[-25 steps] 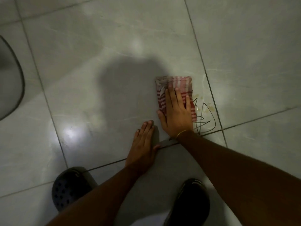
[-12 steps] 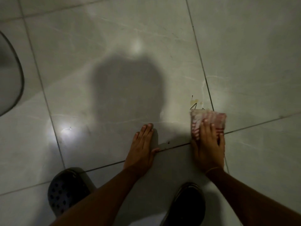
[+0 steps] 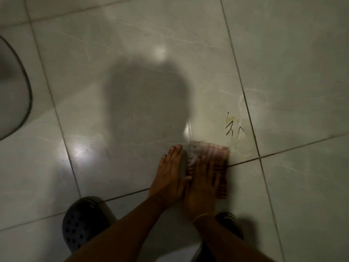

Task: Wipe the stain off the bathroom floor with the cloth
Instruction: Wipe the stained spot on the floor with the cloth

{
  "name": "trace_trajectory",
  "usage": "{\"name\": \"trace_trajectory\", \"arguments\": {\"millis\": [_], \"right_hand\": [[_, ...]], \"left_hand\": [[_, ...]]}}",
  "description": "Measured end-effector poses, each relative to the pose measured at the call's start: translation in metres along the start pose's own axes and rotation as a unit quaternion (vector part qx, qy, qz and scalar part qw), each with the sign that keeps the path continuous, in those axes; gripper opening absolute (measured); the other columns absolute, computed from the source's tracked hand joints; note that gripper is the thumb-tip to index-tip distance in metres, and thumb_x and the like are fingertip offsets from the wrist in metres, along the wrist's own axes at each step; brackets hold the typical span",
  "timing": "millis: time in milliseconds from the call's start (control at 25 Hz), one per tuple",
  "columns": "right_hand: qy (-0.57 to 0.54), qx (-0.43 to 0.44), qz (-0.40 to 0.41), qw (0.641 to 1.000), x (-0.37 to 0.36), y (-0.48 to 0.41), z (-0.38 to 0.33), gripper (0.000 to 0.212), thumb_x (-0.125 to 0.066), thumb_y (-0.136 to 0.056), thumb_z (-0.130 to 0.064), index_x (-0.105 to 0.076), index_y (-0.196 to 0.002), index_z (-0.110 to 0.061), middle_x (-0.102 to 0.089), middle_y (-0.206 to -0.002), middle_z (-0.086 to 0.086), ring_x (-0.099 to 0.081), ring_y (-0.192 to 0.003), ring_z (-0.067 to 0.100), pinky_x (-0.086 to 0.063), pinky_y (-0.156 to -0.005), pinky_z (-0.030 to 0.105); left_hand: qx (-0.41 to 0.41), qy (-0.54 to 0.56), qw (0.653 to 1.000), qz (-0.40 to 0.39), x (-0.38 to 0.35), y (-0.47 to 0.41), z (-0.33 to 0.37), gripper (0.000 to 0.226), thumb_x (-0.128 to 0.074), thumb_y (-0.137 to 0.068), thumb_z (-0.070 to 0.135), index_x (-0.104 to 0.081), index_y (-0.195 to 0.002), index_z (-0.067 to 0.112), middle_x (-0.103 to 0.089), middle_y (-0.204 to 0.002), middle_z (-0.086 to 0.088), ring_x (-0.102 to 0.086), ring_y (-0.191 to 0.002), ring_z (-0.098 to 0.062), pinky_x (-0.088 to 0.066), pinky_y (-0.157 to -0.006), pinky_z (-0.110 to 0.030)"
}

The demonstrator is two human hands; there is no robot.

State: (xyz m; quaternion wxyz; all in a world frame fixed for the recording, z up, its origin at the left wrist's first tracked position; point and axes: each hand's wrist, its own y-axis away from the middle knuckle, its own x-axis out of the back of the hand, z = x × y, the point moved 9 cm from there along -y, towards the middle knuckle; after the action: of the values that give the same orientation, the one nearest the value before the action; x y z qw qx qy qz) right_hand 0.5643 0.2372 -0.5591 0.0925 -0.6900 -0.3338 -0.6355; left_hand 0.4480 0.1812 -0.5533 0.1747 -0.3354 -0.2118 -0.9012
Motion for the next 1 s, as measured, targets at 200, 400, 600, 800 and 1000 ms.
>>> {"name": "trace_trajectory", "arguments": {"millis": [200,400,600,800,1000], "right_hand": [[0.000,0.067,-0.033,0.997,-0.011,0.027,-0.028,0.081,-0.054,-0.100,-0.043,-0.025,-0.169,-0.013,-0.020,-0.178,0.011,-0.016,-0.166,0.031,-0.009,-0.133,0.052],[0.019,0.031,-0.019,0.999,0.031,-0.015,0.072,0.073,-0.044,-0.102,-0.046,-0.034,-0.166,-0.013,-0.038,-0.170,0.014,-0.041,-0.156,0.038,-0.027,-0.126,0.057],[0.040,-0.115,-0.015,0.992,0.062,-0.084,0.168,0.078,-0.028,-0.106,-0.050,-0.012,-0.171,-0.008,-0.019,-0.178,0.016,-0.019,-0.165,0.036,-0.018,-0.131,0.060],[0.031,-0.127,0.008,0.991,0.049,-0.062,0.124,0.073,-0.030,-0.110,-0.044,-0.015,-0.170,-0.006,-0.022,-0.176,0.019,-0.019,-0.164,0.039,-0.016,-0.133,0.056],[0.016,-0.051,-0.029,0.998,0.011,0.013,0.038,0.076,-0.029,-0.108,-0.050,-0.020,-0.166,-0.002,-0.032,-0.171,0.020,-0.026,-0.159,0.039,-0.021,-0.125,0.058]], "left_hand": [[-0.001,0.014,1.000,0.014,0.001,0.000,0.000,0.084,-0.033,-0.106,0.061,-0.023,-0.165,0.003,-0.015,-0.175,-0.006,0.000,-0.165,-0.016,0.000,-0.132,-0.034],[-0.010,-0.013,1.000,0.007,0.003,0.000,0.001,0.079,-0.039,-0.106,0.055,-0.019,-0.166,0.008,-0.014,-0.176,-0.006,-0.004,-0.165,-0.019,-0.003,-0.133,-0.035],[-0.009,-0.040,0.999,0.013,0.000,0.002,0.001,0.077,-0.040,-0.107,0.053,-0.020,-0.166,0.007,-0.013,-0.176,-0.005,-0.007,-0.165,-0.021,-0.006,-0.133,-0.037],[-0.015,-0.049,0.999,0.010,-0.003,0.002,0.000,0.077,-0.037,-0.108,0.055,-0.022,-0.166,0.006,-0.012,-0.177,-0.006,-0.008,-0.165,-0.023,-0.005,-0.133,-0.038],[-0.018,-0.055,0.998,0.015,-0.005,0.003,-0.003,0.077,-0.040,-0.107,0.052,-0.024,-0.165,0.005,-0.013,-0.177,-0.007,-0.010,-0.165,-0.024,-0.006,-0.133,-0.038]]}}
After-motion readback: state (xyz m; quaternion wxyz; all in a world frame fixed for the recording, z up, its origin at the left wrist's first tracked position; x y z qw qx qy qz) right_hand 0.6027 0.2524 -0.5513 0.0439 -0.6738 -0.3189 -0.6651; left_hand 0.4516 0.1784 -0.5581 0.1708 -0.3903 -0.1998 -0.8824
